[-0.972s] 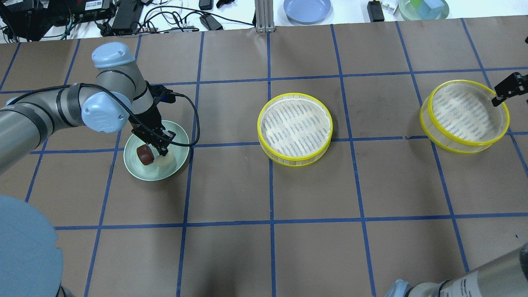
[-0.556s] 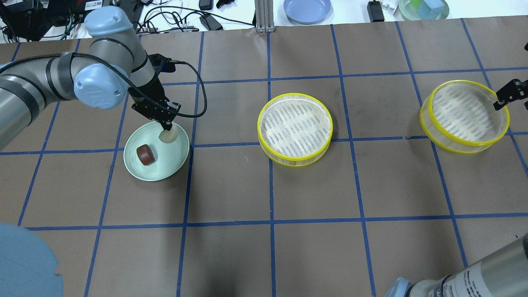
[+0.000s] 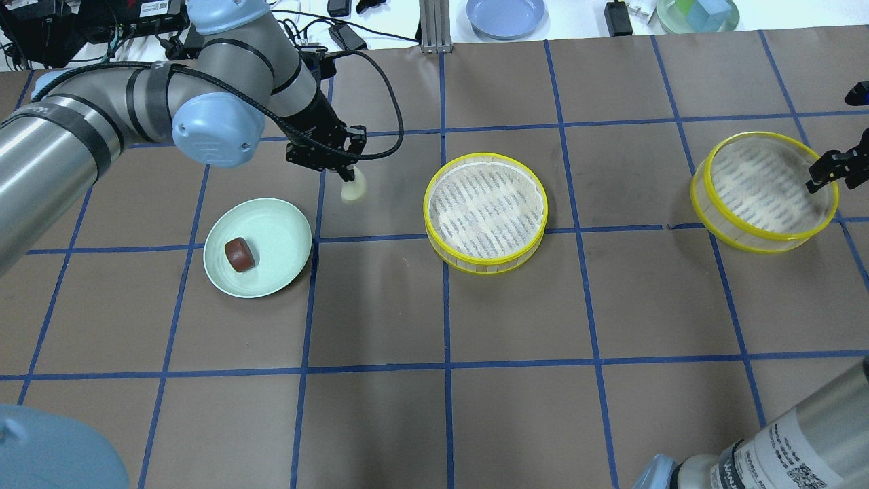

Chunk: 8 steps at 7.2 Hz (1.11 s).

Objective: Stack buns with steamer

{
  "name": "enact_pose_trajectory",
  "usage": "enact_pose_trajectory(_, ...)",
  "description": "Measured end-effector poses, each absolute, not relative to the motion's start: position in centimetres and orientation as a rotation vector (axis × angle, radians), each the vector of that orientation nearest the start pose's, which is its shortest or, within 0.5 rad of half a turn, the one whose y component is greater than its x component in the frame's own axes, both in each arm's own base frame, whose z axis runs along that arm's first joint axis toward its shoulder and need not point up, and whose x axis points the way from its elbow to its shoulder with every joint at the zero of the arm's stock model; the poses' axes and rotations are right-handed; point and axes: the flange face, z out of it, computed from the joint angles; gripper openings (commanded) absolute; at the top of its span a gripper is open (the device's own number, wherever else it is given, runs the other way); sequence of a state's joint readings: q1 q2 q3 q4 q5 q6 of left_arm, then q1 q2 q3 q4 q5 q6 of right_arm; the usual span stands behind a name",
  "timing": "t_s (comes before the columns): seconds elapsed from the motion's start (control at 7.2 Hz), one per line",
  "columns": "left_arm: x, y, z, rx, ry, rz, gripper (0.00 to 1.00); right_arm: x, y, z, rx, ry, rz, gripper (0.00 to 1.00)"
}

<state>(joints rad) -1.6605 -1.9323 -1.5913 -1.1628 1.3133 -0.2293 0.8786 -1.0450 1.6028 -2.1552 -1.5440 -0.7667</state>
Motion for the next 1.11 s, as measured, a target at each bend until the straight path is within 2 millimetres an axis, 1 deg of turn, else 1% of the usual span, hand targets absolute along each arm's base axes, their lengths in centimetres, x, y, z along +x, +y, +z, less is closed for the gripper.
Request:
enact_pose_trajectory(0.14, -23.7, -60.0, 31.8, -0.320, 3.472, 0.016, 0.00, -31.1, -58.6, 21.6, -0.170, 3.132, -0.035, 0.13)
enact_pose_trajectory(0.28, -25.7, -59.9, 31.0, -0.343, 3.537, 0.048, 0.00, -31.3, -58.6, 20.9, -0.197, 3.128, -0.017, 0.00)
enact_pose_trajectory(0.42, -27.6, -59.5, 29.8, -0.341, 3.572, 0.094, 0.00, -31.4, -58.6, 20.8, -0.208, 3.132, -0.019, 0.00)
enact_pose_trajectory(0.56, -29.2, -59.1, 28.4, -0.368, 3.577, 0.149, 0.18, -31.4, -58.7, 21.2, -0.212, 3.141, -0.033, 0.00)
enact_pose_trajectory(0.69, -30.3, -58.9, 27.2, -0.419, 3.565, 0.201, 0.81, -31.4, -58.7, 22.3, -0.206, 3.156, -0.057, 0.00)
enact_pose_trajectory(0.83, -30.9, -58.8, 26.4, -0.446, 3.555, 0.223, 0.99, -31.2, -58.5, 24.6, -0.192, 3.178, -0.095, 0.00)
enact_pose_trajectory(0.97, -31.1, -58.9, 26.0, -0.471, 3.550, 0.224, 1.00, -30.7, -58.1, 27.5, -0.169, 3.196, -0.128, 0.00)
enact_pose_trajectory(1.11, -31.3, -59.0, 25.8, -0.514, 3.544, 0.225, 0.99, -29.6, -57.6, 30.2, -0.120, 3.198, -0.139, 0.00)
